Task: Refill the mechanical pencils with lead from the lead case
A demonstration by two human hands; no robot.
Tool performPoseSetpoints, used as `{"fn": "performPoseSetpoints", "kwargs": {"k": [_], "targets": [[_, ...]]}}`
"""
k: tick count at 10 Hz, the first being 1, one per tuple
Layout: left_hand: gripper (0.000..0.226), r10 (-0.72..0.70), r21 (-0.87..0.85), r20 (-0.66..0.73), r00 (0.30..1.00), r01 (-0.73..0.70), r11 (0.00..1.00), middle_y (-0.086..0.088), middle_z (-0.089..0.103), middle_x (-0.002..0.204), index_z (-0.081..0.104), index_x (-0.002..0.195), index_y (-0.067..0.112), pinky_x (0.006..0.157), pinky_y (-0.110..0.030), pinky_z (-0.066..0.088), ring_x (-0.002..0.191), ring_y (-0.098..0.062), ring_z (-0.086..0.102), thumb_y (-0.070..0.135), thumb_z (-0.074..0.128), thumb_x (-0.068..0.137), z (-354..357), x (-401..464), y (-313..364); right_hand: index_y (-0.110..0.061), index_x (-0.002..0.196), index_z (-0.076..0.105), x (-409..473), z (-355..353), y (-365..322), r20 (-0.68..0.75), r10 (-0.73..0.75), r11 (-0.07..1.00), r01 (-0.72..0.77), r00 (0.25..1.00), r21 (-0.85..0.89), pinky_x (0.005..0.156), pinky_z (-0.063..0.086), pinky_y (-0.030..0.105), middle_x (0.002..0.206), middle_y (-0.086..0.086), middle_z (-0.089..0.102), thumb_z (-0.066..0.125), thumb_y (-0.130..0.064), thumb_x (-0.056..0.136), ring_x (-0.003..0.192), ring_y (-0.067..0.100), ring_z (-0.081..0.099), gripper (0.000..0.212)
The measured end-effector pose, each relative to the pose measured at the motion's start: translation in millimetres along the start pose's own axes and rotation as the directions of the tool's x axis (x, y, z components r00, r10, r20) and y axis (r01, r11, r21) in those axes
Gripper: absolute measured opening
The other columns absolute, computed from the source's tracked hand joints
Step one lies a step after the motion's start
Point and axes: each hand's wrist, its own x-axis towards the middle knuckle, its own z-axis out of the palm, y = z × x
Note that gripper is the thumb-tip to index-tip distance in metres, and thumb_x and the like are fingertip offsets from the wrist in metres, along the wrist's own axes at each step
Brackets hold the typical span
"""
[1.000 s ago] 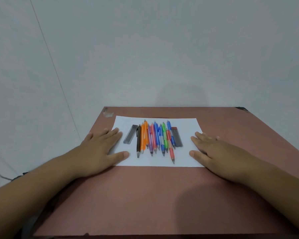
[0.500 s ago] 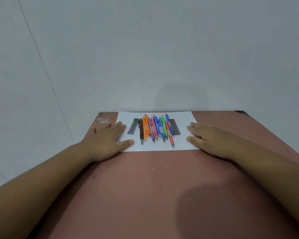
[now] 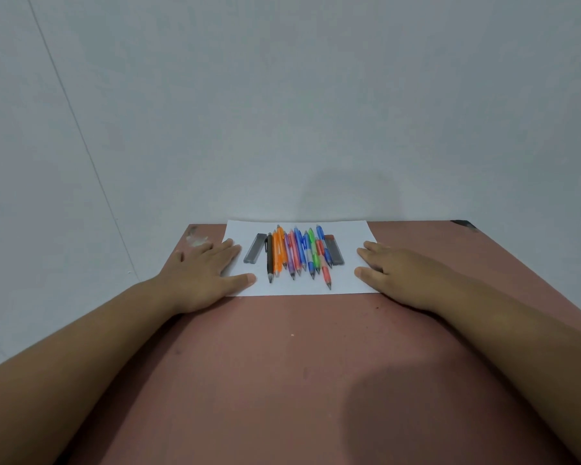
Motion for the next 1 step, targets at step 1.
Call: {"fn": "performPoseSetpoints", "kwargs": {"k": [1], "targets": [[0.107, 0.041, -0.037, -0.033, 0.999, -0.042, 0.998, 0.014, 0.009, 0.167, 0.013, 0.157, 0.037, 0.121, -0.048, 0.012, 0.154, -0.012, 0.006, 0.097, 0.003, 0.069, -3.5, -3.6, 2.8, -0.019, 0.161, 0.024, -3.3, 1.4, -0.7, -0.047, -0.017, 0.999, 0.020, 0.999, 0.048, 0.123, 0.017, 0.033, 0.169, 0.000, 0.018, 0.033, -0.053, 0.106, 0.155, 0.015, 0.017, 0.065]]}}
